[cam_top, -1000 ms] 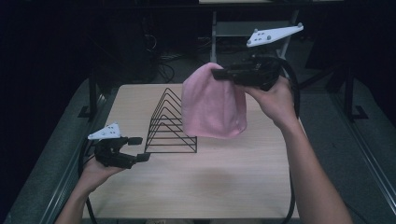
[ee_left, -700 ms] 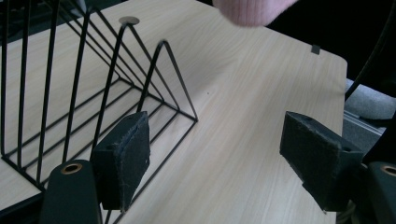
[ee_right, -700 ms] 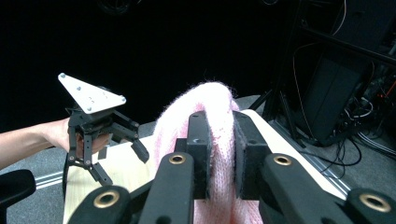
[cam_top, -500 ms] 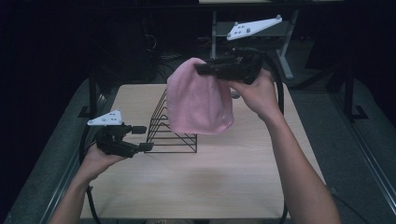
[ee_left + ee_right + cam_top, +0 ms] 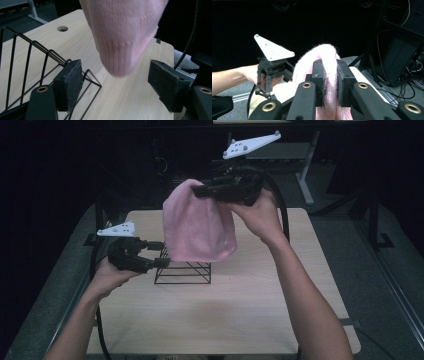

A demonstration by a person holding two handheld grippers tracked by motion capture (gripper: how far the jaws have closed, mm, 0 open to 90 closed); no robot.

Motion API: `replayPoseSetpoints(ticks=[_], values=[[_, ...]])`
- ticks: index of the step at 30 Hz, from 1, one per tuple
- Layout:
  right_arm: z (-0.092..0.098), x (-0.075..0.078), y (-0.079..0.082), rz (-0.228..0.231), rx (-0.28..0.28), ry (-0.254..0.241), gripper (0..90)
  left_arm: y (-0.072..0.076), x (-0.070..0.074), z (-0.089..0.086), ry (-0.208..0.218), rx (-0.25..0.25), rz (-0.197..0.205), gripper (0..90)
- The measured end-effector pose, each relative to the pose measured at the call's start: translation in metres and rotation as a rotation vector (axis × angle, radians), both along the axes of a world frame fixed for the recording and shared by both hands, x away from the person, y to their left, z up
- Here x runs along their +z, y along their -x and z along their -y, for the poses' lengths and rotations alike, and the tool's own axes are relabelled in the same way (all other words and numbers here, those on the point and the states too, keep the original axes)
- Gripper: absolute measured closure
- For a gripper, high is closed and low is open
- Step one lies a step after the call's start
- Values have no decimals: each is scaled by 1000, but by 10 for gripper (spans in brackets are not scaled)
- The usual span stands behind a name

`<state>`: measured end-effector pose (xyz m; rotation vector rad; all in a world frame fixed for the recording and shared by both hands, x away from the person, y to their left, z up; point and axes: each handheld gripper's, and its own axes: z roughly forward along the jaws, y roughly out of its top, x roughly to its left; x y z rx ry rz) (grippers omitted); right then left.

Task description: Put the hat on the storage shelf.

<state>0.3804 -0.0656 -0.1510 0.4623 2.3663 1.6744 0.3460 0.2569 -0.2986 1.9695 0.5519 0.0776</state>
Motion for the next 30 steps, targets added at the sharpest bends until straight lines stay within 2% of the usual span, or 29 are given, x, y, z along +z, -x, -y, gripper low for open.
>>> replayPoseSetpoints(ticks=[6,7,10,12,13,15,20,21,23,25,30], values=[[-11,1,-2,12,18,-4,786,-7,1,1,22,-19,-22,368],[-13,1,-2,9,18,-5,786,-9,2,1,36,-33,-45,393],[-18,1,-5,12,27,-5,786,-11,2,0,47,-43,-58,531],[-21,0,-6,9,26,0,786,-13,2,-1,49,-52,-52,649],[-21,0,-7,10,25,3,786,-14,3,-3,34,-48,-39,696],[-23,-1,-10,5,22,1,786,-15,5,-4,28,-41,-31,767],[-26,-4,-16,16,11,15,786,-20,6,-7,-6,3,-17,795],[-27,-5,-18,16,3,22,786,-24,5,-8,-24,19,-17,798],[-27,-6,-20,12,-2,24,786,-25,4,-8,-26,31,-12,798],[-28,-9,-25,6,-17,34,785,-30,3,-10,-46,60,-2,802],[-29,-12,-28,26,-41,63,783,-36,2,-12,-67,91,1,802]])
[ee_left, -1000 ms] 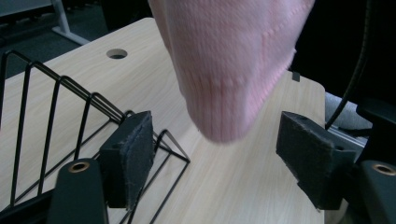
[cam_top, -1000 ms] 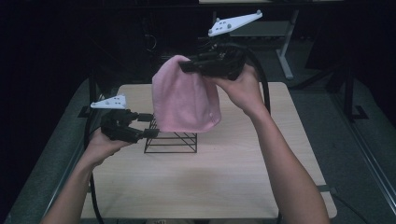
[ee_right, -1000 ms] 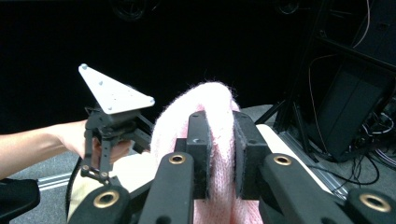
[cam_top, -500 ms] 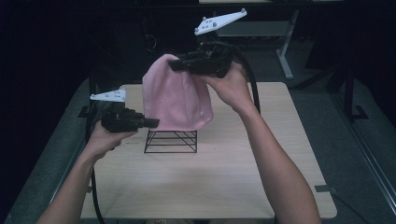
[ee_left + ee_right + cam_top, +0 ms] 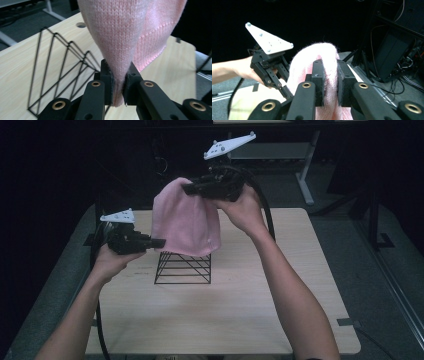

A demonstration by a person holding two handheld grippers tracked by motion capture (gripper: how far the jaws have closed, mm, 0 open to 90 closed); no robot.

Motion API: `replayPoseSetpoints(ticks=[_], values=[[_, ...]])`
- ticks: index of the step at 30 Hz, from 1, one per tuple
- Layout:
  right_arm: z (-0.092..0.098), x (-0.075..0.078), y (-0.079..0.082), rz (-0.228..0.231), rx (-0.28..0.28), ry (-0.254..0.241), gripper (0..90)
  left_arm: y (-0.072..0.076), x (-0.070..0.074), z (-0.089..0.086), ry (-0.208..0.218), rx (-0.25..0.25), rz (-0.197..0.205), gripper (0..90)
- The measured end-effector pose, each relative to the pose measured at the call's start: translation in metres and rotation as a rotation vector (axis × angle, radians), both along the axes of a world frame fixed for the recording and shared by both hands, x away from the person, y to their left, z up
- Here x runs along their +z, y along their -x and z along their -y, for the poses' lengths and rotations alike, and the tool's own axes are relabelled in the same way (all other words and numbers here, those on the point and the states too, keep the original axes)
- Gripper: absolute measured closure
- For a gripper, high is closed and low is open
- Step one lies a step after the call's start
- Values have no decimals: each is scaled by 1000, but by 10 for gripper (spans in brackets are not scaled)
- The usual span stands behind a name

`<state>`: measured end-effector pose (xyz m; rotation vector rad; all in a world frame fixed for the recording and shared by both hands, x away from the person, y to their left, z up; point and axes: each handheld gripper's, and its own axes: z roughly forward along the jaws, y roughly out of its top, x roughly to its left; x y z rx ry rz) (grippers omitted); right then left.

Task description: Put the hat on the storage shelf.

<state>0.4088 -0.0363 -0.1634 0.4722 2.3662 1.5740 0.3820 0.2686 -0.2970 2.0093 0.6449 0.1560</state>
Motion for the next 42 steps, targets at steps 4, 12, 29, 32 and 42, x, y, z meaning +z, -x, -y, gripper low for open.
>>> replayPoseSetpoints(ticks=[4,12,29,32,42], values=[[-2,-5,-8,-4,-14,9,784,-6,-2,0,-19,10,-11,799],[-4,-14,-21,-6,-27,24,783,-13,-7,-3,-47,42,-15,790],[-15,-23,-15,0,28,22,781,-9,-14,-14,-93,28,-27,770],[-19,-24,-11,0,43,33,780,-8,-14,-15,-113,17,-31,770],[-26,-35,-10,-28,72,66,777,-6,-26,-23,-145,39,-43,770]])
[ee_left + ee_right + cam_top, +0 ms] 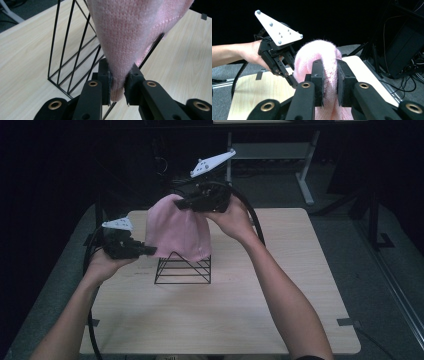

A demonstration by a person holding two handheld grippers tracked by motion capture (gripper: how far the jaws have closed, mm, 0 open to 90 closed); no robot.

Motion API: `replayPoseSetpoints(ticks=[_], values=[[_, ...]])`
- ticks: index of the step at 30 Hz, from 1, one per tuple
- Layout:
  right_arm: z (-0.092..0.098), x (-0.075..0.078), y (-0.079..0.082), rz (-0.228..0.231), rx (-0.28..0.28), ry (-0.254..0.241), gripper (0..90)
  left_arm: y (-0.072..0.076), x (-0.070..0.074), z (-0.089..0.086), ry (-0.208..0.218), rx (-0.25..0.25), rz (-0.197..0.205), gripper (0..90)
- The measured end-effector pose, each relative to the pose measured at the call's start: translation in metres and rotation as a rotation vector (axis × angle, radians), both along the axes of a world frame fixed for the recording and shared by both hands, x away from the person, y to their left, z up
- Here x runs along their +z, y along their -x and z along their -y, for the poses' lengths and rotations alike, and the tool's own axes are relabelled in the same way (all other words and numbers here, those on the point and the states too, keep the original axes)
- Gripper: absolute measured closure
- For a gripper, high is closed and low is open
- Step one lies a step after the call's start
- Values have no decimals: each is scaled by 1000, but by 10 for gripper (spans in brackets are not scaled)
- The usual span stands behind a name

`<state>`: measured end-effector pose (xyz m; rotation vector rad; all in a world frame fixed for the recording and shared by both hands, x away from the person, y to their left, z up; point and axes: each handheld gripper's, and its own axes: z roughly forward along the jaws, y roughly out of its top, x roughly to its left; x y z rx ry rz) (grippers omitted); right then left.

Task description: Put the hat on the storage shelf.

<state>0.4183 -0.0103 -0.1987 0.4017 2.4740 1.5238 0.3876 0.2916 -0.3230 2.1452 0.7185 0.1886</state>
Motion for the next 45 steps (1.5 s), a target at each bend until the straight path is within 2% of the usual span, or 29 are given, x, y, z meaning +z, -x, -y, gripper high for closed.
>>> replayPoseSetpoints(ticks=[6,11,18,20,22,29,30,32,34,38,45], values=[[-5,-8,2,-16,11,8,777,0,-10,0,-39,-5,-14,764],[-5,-15,1,-31,17,16,776,0,-17,1,-45,-4,-23,765],[-7,-25,3,-51,17,25,774,-1,-23,4,-96,-10,-37,765],[-7,-28,4,-60,21,30,774,-1,-25,6,-125,-17,-40,765],[-7,-30,4,-60,21,32,774,-1,-26,7,-126,-16,-36,765],[-9,-37,6,-72,35,52,772,-1,-37,4,-144,-17,-60,765],[-9,-38,6,-74,37,52,772,0,-39,4,-137,-11,-66,765],[-9,-40,7,-77,43,58,772,0,-41,5,-145,-13,-74,765],[-11,-44,7,-88,47,64,771,0,-42,6,-176,-23,-71,764],[-10,-46,8,-81,50,65,771,1,-46,7,-171,-17,-79,761],[-11,-55,9,-107,50,84,771,1,-56,4,-195,-15,-94,761]])
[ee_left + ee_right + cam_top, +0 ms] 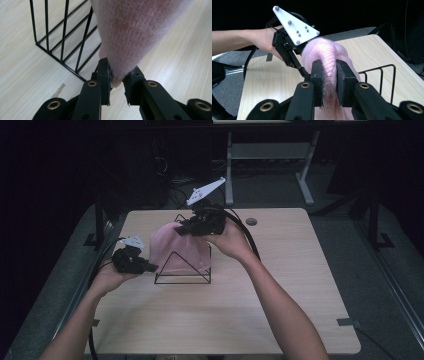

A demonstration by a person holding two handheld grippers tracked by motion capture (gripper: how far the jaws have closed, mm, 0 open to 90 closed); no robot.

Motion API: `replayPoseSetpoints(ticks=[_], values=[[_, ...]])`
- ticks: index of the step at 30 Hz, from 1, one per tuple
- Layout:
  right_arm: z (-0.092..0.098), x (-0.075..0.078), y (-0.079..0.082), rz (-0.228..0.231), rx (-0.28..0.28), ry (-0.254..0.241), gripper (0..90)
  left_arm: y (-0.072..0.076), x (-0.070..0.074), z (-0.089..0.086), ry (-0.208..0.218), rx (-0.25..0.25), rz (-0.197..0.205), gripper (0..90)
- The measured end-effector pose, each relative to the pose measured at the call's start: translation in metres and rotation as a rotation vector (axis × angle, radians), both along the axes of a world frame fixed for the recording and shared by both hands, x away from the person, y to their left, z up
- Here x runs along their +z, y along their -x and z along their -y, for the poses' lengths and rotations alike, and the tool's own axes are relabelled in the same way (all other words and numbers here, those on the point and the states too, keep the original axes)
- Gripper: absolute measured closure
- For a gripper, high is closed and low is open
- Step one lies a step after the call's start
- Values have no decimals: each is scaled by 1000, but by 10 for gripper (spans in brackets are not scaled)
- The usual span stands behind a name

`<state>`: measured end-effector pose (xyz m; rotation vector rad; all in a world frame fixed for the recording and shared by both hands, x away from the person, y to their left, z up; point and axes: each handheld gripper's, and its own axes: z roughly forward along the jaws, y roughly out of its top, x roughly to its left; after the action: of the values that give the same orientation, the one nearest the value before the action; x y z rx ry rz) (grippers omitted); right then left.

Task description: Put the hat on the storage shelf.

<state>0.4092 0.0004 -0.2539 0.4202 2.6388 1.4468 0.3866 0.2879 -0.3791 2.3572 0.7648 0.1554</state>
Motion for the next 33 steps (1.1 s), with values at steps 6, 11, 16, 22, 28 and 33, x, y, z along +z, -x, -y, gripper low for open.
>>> replayPoseSetpoints(ticks=[6,11,16,22,28,33], values=[[-3,-7,-1,-19,7,11,771,-3,-7,-1,-30,2,-22,763],[-3,-14,-2,-37,5,20,770,-4,-11,1,-70,-8,-37,779],[-3,-24,-5,-53,8,43,768,-7,-18,4,-109,-7,-51,783],[-2,-33,-6,-75,7,37,768,-10,-22,5,-121,0,-60,783],[-2,-42,-8,-98,6,43,767,-12,-29,8,-167,2,-73,782],[-4,-44,-9,-106,10,53,767,-14,-32,10,-200,-8,-68,782]])
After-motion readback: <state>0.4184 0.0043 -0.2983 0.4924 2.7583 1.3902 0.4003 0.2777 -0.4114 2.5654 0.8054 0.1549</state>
